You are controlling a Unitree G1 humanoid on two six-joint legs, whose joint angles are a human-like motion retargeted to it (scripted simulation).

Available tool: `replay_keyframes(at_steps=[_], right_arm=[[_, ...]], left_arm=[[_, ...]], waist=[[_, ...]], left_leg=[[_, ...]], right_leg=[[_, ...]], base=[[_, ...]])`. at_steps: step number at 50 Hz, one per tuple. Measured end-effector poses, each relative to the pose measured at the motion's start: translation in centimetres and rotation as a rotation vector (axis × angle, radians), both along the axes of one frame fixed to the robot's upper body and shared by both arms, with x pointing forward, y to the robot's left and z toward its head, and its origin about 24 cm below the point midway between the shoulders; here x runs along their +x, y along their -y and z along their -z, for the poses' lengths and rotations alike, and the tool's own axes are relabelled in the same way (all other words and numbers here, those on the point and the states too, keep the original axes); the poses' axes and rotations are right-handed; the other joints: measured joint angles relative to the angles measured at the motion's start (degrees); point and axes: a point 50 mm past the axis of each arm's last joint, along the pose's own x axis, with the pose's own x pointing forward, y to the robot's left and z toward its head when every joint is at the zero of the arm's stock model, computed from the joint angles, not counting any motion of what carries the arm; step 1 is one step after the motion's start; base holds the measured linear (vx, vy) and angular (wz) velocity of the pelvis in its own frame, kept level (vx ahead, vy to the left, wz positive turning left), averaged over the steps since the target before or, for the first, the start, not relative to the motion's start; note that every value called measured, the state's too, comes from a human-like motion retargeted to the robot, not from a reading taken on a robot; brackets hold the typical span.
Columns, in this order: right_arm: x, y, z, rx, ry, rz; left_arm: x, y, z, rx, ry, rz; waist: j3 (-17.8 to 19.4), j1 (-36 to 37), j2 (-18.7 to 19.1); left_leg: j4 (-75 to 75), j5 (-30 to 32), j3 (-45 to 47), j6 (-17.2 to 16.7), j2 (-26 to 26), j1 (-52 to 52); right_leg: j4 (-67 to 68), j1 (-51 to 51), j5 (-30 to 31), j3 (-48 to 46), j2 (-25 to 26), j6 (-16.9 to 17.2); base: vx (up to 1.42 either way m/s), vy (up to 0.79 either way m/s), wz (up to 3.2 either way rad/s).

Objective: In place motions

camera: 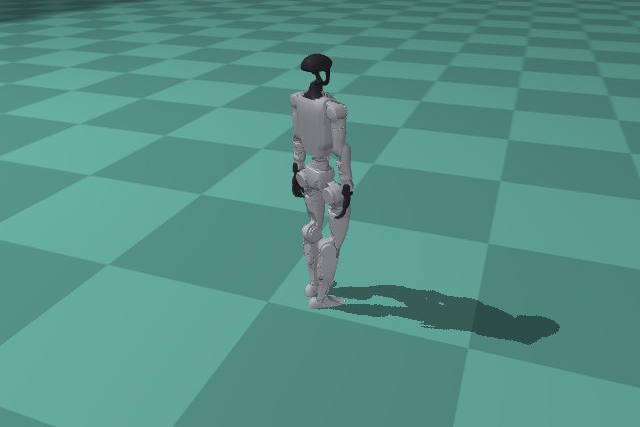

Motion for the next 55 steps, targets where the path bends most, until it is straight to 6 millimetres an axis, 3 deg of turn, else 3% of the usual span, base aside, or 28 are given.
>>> replay_keyframes(at_steps=[15,26,32,40,48,50,52,55], right_arm=[[-0.4,1.4,-0.2,-0.037,-0.006,0.019],[3.7,0.6,-0.3,0.008,0.121,-0.040],[4.4,0.1,-0.3,0.033,0.145,-0.061],[3.8,1.9,-0.4,-0.024,0.110,-0.050],[1.3,3.8,-0.6,-0.101,0.026,0.090],[0.4,4.1,-0.7,-0.115,-0.004,0.123],[-0.7,4.1,-0.7,-0.124,-0.038,0.145],[-1.8,4.0,-0.7,-0.123,-0.080,0.163]], left_arm=[[0.8,0.4,0.1,-0.026,0.031,0.095],[1.5,-1.0,0.0,0.012,0.047,0.091],[1.1,-2.6,-0.3,0.051,0.025,0.099],[1.1,-3.6,-0.5,0.081,0.027,0.091],[1.9,-3.3,-0.4,0.081,0.046,0.100],[2.3,-3.2,-0.4,0.078,0.058,0.099],[2.5,-3.0,-0.3,0.073,0.067,0.097],[3.2,-3.0,-0.4,0.064,0.084,0.099]], waist=[[1.46,-2.10,0.11],[3.79,-5.12,0.08],[4.09,-7.03,-0.06],[4.51,-6.22,0.68],[3.20,-7.93,2.62],[2.53,-8.30,2.25],[1.86,-9.27,1.82],[1.14,-10.70,1.27]], left_leg=[[-0.50,-0.22,0.96,1.06,-0.53,0.86],[-3.54,-1.32,12.57,1.19,0.83,1.37],[-4.50,-2.90,21.93,0.88,3.51,0.78],[-4.71,-5.80,36.06,-0.75,7.93,0.98],[-3.90,-8.18,45.26,-2.26,10.59,1.09],[-3.84,-8.55,48.04,-2.71,10.14,1.41],[-3.52,-8.89,49.86,-3.09,9.56,1.79],[-3.15,-8.99,52.07,-3.65,8.92,2.20]], right_leg=[[4.62,-2.71,0.78,2.70,-0.97,-1.40],[7.41,-10.73,5.59,14.72,1.88,-4.13],[6.21,-11.34,3.69,0.44,-1.22,-5.58],[7.82,-8.48,2.28,-23.18,-4.30,-9.15],[9.10,-5.38,3.94,-31.61,-4.74,-12.52],[7.77,-4.76,7.12,-31.15,-4.65,-11.83],[5.01,-4.65,6.05,-28.03,-3.68,-10.90],[1.34,-4.98,7.86,-25.00,-2.58,-12.19]], base=[[-0.01,0.00,-0.06],[-0.24,-0.09,-1.06],[-0.45,-0.14,-1.80],[-0.40,-0.06,-2.15],[-0.30,0.00,-1.60],[-0.25,-0.06,-1.11],[-0.20,-0.08,-0.74],[-0.18,-0.07,-0.52]])
